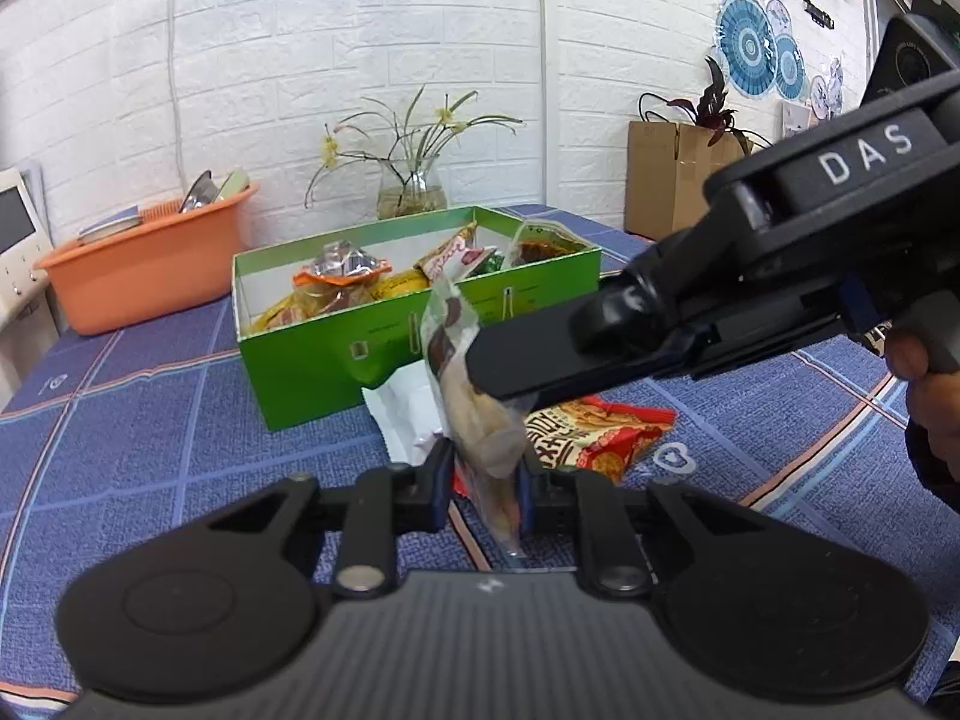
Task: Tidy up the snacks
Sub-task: 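Carry both packets over the green box and open both grippers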
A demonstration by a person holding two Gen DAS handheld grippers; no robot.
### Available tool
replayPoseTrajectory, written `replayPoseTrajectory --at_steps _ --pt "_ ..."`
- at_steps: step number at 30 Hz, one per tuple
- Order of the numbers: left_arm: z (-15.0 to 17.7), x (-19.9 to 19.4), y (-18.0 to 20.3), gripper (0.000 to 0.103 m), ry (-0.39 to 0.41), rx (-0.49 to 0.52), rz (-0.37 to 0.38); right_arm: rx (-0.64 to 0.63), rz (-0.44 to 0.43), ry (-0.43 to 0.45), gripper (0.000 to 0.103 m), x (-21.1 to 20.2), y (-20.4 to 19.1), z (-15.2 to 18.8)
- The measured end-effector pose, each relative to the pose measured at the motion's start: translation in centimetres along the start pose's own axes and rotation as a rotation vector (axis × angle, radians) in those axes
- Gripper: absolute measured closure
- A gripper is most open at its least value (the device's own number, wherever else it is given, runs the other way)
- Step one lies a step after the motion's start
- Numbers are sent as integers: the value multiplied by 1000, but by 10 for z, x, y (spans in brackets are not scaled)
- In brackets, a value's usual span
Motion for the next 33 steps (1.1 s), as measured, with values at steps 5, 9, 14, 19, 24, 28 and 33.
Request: replayPoseTrajectory --at_steps 5,9,14,19,24,28,33 --pt "-2 -3 -1 87 13 -4 -17 7 9 -4 84 2 2 -1" --pt "1 2 0 88 -4 0 -7 -11 35 7 71 -1 1 0" --pt "6 4 -3 92 -22 -9 -9 3 127 125 0 -12 8 -7" --pt "9 10 -1 92 -48 7 -8 26 231 -41 0 20 18 -13" --pt "18 18 14 91 -66 129 -56 130 180 -153 6 50 42 -12" --pt "24 22 15 89 -64 151 -73 89 180 -154 45 51 45 -8" --pt "17 10 18 88 -20 173 -78 -10 182 -67 46 33 22 -5"
Point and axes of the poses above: each gripper's, at about its wrist camera, not at the fingertips, and x roughly the way its jaws point, y to its right, z to its underside, the point moved 2 cm from there along x, roughly the way its jaws point, and after that the axes turned 7 degrees about z, right-handed, at the moved point
